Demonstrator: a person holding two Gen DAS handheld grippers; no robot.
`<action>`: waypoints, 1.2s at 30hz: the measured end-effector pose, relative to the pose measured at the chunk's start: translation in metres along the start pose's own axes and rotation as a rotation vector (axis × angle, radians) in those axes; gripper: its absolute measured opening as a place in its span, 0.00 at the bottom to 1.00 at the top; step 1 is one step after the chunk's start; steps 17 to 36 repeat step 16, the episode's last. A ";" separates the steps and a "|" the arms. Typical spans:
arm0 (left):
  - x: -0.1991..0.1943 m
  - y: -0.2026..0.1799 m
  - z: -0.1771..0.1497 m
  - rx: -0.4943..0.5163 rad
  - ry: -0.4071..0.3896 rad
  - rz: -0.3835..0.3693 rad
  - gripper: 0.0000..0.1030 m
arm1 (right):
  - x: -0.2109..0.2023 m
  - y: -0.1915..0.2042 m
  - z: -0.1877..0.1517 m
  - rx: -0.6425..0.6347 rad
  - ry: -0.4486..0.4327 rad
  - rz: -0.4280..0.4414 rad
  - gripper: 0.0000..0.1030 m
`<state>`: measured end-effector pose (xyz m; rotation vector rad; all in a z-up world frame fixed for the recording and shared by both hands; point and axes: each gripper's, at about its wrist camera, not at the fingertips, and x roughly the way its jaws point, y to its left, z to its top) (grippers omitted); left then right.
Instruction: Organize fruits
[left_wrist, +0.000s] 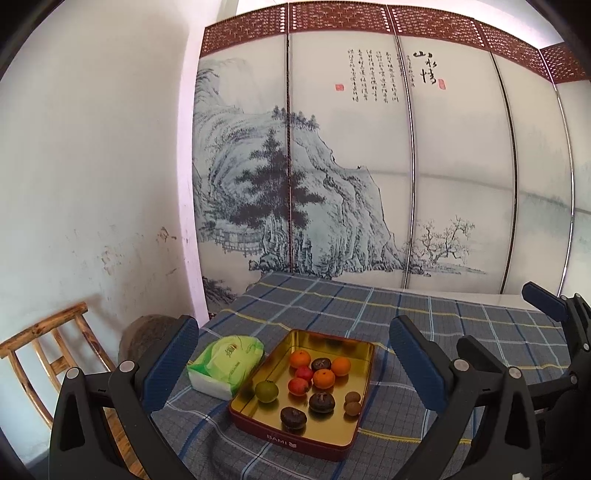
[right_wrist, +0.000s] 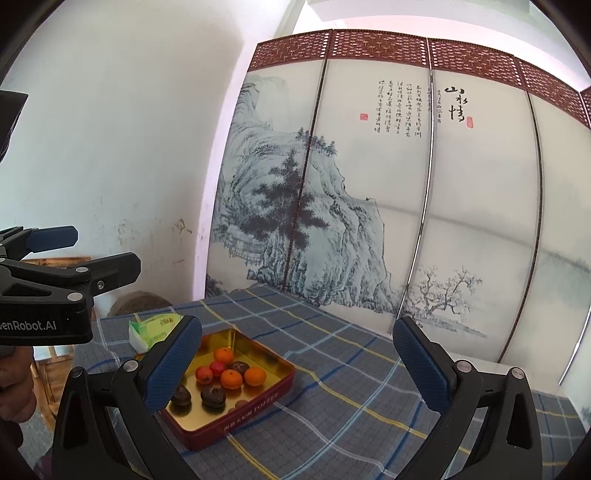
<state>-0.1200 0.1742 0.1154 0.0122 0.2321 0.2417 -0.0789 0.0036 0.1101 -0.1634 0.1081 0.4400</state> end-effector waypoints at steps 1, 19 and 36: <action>0.004 0.000 -0.001 -0.002 0.016 -0.004 0.99 | 0.003 -0.002 -0.002 0.005 0.015 0.005 1.00; 0.045 -0.010 -0.016 0.034 0.158 0.058 0.99 | 0.125 -0.166 -0.167 -0.090 0.713 -0.151 1.00; 0.045 -0.010 -0.016 0.034 0.158 0.058 0.99 | 0.125 -0.166 -0.167 -0.090 0.713 -0.151 1.00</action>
